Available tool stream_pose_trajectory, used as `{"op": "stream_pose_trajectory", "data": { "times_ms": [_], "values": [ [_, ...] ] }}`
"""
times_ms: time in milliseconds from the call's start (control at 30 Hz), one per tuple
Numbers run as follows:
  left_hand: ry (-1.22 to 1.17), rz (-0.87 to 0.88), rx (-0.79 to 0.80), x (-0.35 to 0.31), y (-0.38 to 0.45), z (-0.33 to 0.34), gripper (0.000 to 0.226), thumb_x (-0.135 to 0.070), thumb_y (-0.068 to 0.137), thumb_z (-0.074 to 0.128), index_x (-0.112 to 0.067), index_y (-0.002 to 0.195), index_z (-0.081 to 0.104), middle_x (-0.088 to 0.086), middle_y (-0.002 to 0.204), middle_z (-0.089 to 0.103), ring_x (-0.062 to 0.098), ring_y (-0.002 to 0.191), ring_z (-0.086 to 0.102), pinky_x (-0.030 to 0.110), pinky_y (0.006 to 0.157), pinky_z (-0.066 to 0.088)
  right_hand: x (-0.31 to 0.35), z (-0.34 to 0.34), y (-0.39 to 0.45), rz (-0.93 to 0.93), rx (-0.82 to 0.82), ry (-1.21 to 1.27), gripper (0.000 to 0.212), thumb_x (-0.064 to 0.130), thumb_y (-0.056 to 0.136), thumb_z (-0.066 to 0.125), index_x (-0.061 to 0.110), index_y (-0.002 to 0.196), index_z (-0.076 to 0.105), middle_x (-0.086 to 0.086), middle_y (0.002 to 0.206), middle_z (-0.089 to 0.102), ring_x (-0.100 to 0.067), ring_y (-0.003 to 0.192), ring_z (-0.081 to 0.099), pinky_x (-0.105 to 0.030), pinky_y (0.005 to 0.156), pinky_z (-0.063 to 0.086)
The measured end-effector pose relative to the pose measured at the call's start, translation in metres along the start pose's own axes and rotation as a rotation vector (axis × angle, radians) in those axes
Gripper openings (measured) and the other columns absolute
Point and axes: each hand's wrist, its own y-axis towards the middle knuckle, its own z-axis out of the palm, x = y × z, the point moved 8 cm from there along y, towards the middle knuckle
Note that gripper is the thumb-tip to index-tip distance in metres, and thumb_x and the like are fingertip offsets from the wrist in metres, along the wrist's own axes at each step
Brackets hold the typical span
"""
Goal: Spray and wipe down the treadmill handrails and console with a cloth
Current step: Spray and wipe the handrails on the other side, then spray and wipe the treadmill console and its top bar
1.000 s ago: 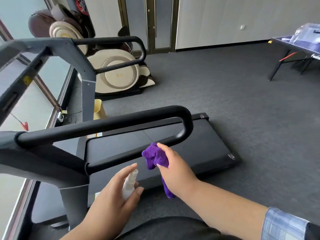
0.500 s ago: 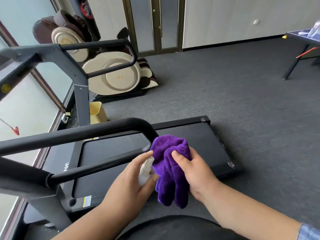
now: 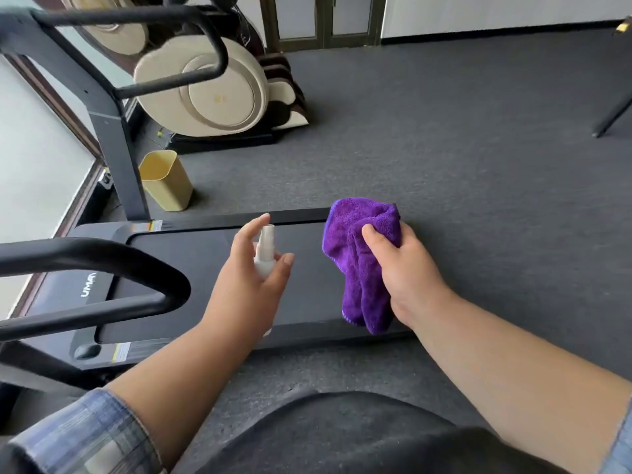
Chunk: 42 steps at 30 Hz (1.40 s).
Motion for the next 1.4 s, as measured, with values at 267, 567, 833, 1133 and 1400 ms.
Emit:
{"op": "stream_pose_trajectory", "data": {
  "times_ms": [267,567,833,1133,1400],
  "values": [
    [-0.068,-0.115,-0.095,0.034,0.082,0.008,0.060,-0.038,0.090,0.070,-0.073,0.121,0.032,-0.021,0.090,0.066,0.005,0.059,0.061,0.011,0.038,0.041,0.015,0.038,0.127,0.016,0.090,-0.095,0.038,0.056,0.075,0.072,0.034,0.105,0.068,0.012,0.097,0.076,-0.007,0.089,0.073,-0.034,0.080,0.057],
    [-0.163,-0.212,-0.285,0.055,0.175,-0.004,0.061,-0.033,0.089,0.071,-0.074,0.116,0.034,-0.018,0.091,0.066,0.006,0.062,0.063,0.008,0.051,0.045,0.040,0.119,0.230,-0.013,0.226,-0.180,0.031,0.063,0.070,0.070,0.047,0.096,0.068,0.016,0.096,0.075,-0.004,0.089,0.072,-0.029,0.078,0.057],
    [-0.174,-0.365,-0.434,0.088,0.170,-0.023,0.060,-0.029,0.091,0.069,-0.070,0.120,0.036,-0.021,0.092,0.065,0.005,0.063,0.061,0.010,0.050,0.045,0.029,0.196,0.271,0.079,0.416,-0.181,0.031,0.051,0.078,0.073,0.034,0.104,0.069,0.009,0.101,0.076,-0.010,0.094,0.073,-0.034,0.081,0.058],
    [-0.130,-0.554,-0.646,0.126,0.197,-0.031,0.061,-0.028,0.091,0.069,-0.067,0.125,0.037,-0.016,0.091,0.066,0.008,0.068,0.063,0.029,0.067,0.051,0.002,0.291,0.327,0.223,0.812,-0.150,0.030,0.043,0.084,0.073,0.028,0.110,0.069,0.003,0.102,0.077,-0.015,0.094,0.074,-0.024,0.068,0.059],
    [0.016,-0.650,-0.727,0.105,0.303,-0.058,0.066,-0.021,0.092,0.070,-0.068,0.124,0.037,-0.013,0.088,0.065,0.011,0.069,0.061,0.030,0.072,0.049,0.046,0.380,0.433,0.272,1.055,-0.088,0.034,0.043,0.085,0.071,0.027,0.115,0.067,0.003,0.109,0.076,-0.015,0.102,0.072,-0.028,0.079,0.058]
  ]
}}
